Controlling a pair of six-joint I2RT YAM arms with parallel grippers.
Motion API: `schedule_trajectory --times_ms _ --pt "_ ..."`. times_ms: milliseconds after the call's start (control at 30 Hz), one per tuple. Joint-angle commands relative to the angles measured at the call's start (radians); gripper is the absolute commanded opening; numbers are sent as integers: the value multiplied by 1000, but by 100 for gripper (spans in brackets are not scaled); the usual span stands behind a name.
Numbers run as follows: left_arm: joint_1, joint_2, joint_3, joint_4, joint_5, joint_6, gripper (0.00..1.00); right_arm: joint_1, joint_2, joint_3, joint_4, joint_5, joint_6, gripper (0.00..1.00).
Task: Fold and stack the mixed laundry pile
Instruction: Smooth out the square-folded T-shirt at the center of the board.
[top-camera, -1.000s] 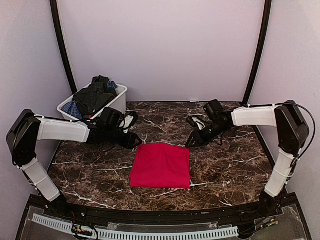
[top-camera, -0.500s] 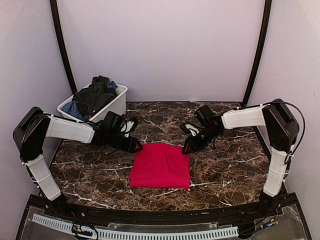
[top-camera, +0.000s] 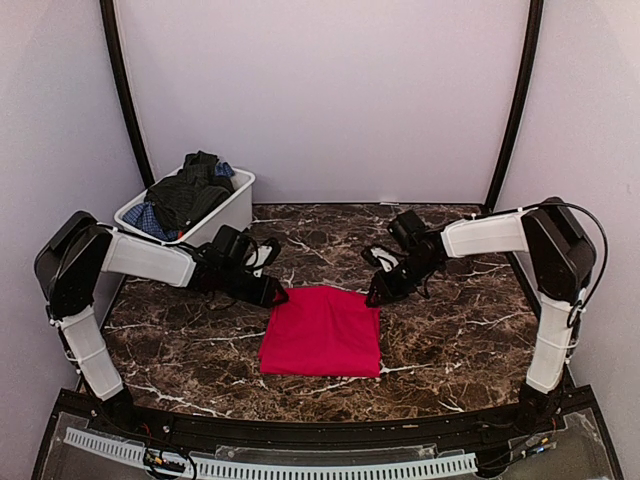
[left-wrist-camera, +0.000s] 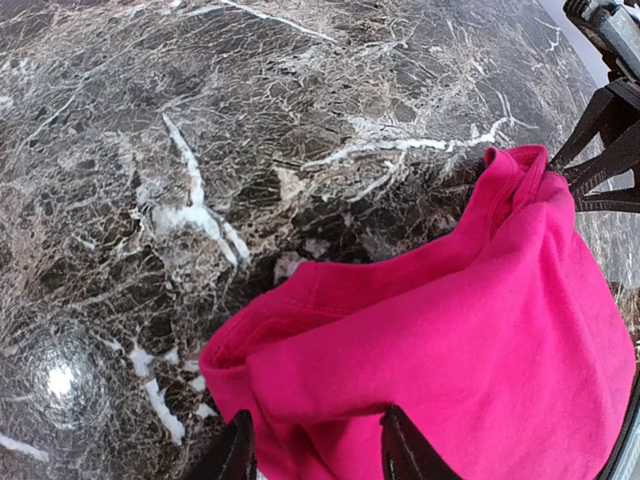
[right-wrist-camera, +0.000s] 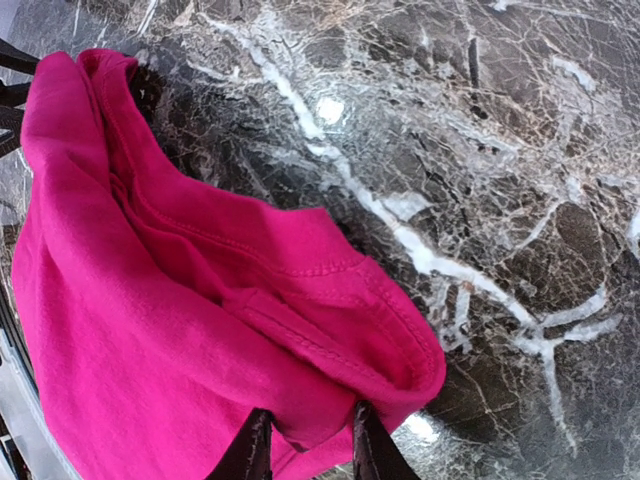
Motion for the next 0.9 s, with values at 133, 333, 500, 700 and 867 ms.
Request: schedule_trajectory --times_ms 133,333,500,700,867 --pt "9 29 54 45 -2 5 39 6 30 49 9 32 8 19" --pt "14 39 69 56 -2 9 26 6 18 52 12 41 7 1" --pt "18 29 64 59 3 13 5 6 10 52 9 47 8 0" --pt "25 -49 18 27 -41 1 0 6 -41 39 2 77 15 0" --pt "28 -140 -19 -5 -91 -27 0 6 -102 28 8 94 30 0"
